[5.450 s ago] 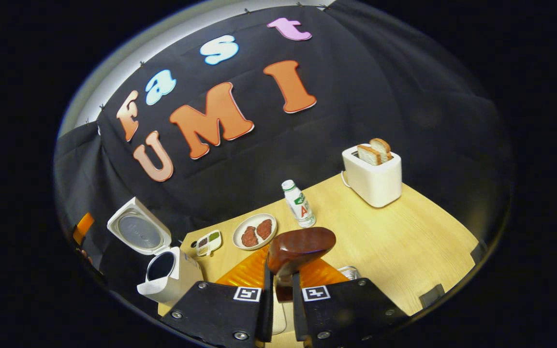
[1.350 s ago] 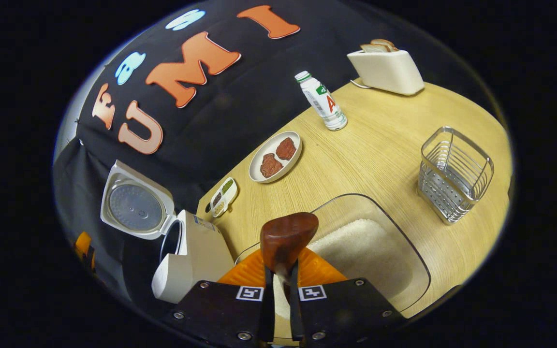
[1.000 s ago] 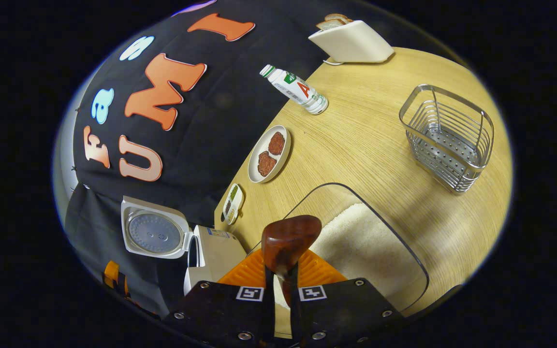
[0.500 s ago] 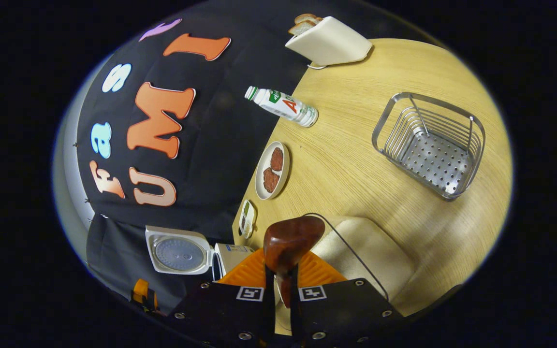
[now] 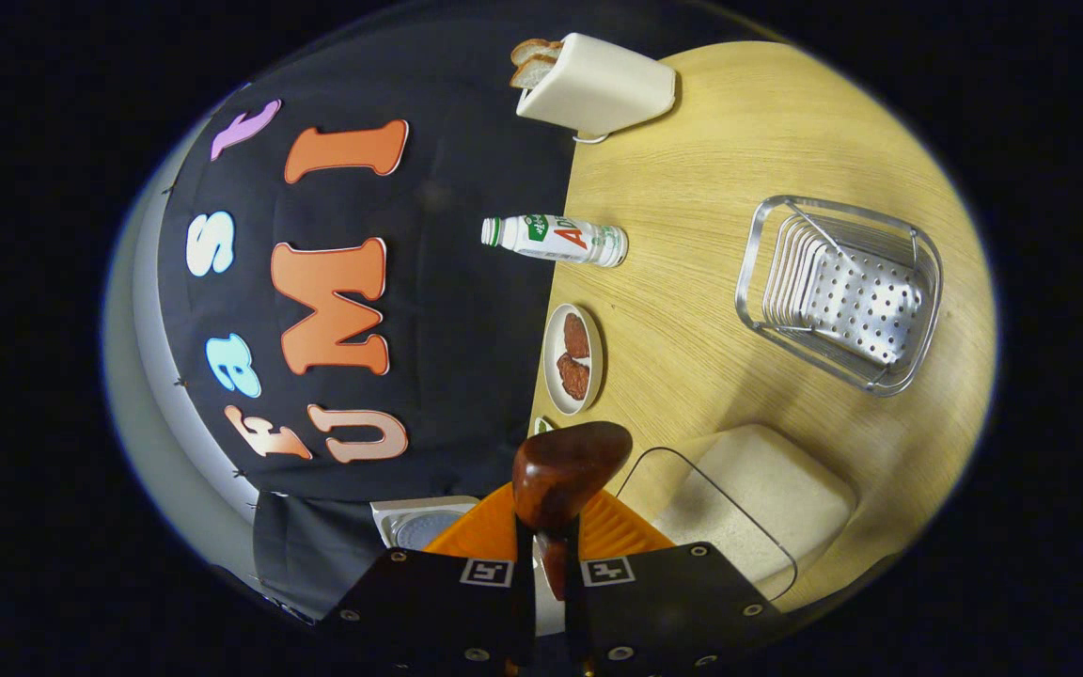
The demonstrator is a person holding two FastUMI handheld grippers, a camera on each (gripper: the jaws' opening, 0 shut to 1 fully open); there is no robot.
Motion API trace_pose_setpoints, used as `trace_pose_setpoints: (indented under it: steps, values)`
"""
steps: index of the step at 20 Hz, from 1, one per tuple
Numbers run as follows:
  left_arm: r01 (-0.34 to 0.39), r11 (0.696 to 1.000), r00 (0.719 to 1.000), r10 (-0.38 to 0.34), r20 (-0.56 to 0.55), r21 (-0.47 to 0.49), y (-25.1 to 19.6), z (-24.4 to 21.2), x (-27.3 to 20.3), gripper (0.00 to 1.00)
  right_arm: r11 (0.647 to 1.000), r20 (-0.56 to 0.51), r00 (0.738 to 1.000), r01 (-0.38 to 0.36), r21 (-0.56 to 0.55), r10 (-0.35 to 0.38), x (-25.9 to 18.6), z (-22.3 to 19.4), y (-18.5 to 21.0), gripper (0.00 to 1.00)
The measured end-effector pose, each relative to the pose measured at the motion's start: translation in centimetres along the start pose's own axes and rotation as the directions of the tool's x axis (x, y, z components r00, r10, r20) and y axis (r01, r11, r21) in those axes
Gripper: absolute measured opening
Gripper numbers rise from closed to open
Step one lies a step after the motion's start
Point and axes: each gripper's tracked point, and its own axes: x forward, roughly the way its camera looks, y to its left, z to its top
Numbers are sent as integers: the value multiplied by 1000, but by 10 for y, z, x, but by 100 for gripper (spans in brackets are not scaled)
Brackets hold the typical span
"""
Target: Close the left gripper, press the button to open the rice cooker; take a wooden spoon from the chopstick holder with the right hand, scoop a spoonful of rice and pour it into the rice cooker, then put the wooden spoon back into the chopstick holder.
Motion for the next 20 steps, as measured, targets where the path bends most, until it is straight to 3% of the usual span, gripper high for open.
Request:
trace_pose_setpoints:
  steps: [5,11,20]
  values:
    - [-28,1000,1000,28,-1,-8,16,-4,-3,100,997,-43,998,-40,66,43,8,-16,24,12]
    - [-74,997,997,74,6,-25,43,-5,-5,100,994,-128,987,-90,65,98,35,-49,74,12]
    - [-203,978,979,204,5,-57,106,-17,-18,100,992,-251,959,-127,26,129,85,-110,131,12]
